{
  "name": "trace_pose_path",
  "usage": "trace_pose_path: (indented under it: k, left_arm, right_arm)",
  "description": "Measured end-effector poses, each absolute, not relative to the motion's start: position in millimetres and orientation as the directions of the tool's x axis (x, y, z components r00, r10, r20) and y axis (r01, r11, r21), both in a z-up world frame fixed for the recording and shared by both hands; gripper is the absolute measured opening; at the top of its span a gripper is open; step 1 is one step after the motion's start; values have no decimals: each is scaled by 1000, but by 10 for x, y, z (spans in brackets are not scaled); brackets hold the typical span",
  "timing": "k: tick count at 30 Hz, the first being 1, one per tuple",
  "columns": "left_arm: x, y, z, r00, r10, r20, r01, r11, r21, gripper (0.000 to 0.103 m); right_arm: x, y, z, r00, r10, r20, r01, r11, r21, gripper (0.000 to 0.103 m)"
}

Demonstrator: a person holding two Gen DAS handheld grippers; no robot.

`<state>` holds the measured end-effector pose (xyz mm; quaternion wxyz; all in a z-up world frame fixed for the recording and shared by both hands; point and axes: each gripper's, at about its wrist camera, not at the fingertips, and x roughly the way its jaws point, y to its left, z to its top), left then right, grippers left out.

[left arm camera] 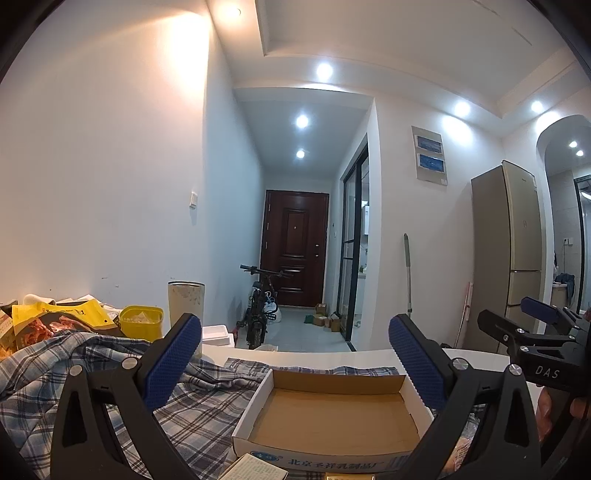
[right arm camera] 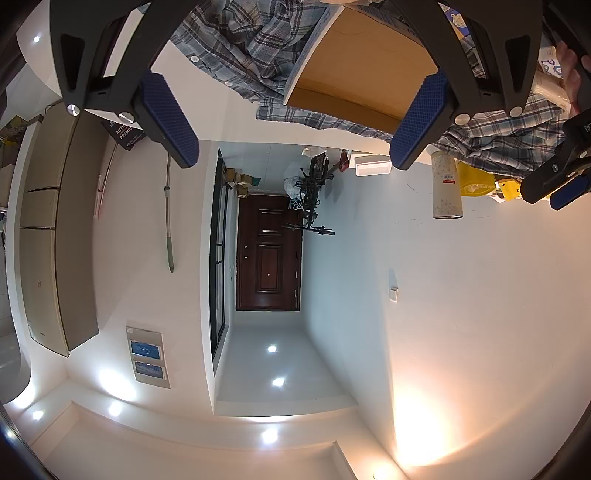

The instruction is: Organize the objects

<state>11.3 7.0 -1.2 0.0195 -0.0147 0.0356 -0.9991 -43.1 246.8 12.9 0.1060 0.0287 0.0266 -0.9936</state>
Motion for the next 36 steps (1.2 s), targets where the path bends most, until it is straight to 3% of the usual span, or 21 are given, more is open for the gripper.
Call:
trace_pose_path:
  k: [31,36]
  left_arm:
    - [84,115,-31,-999,-41,2,41,-997,-66,103]
    - [90,130,-37,-999,-38,5,37,-998,-58,103]
  right_arm:
    - [-484,2543,103,-964,-229,-133,230,-973,6,103]
    - [-506,2485,127,-967,-206,-150,216,-975,-54,103]
